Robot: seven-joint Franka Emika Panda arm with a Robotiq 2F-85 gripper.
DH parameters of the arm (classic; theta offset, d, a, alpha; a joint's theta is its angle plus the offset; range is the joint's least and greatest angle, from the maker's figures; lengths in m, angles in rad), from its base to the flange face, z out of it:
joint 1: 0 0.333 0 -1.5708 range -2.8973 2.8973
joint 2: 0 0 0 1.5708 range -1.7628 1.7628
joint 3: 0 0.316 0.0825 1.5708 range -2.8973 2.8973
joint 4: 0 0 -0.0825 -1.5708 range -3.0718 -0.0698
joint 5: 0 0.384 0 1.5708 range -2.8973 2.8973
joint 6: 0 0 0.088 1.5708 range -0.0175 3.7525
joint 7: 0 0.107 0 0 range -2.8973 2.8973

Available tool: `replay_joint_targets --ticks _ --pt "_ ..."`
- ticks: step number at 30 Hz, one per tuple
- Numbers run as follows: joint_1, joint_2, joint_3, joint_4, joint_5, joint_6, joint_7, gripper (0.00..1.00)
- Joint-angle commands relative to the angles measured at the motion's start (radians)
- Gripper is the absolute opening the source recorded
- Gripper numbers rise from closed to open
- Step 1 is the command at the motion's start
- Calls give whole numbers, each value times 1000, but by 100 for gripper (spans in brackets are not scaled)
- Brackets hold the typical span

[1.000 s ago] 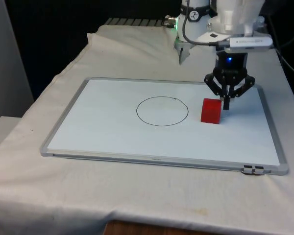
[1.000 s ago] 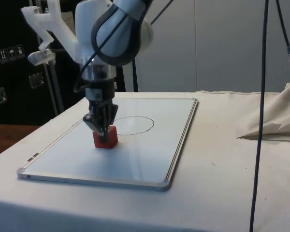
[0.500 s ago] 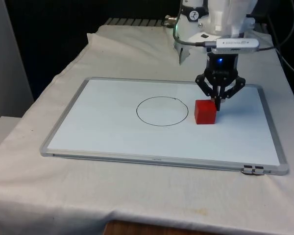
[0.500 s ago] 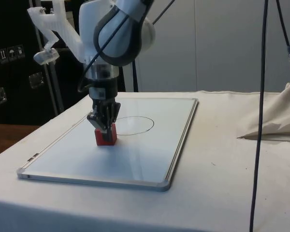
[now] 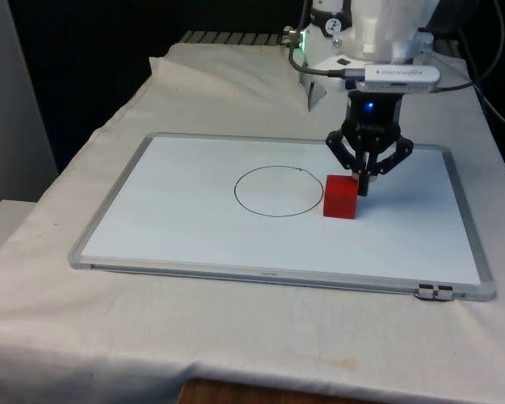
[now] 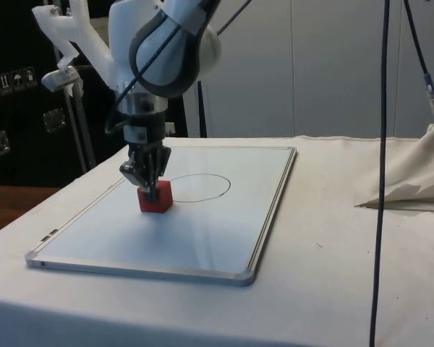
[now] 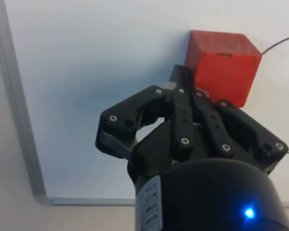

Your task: Push the cube into the marked area.

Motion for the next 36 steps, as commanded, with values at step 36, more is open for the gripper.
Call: replay_joint_targets --ticks 36 --pt "17 7 -94 19 -247 -88 233 0"
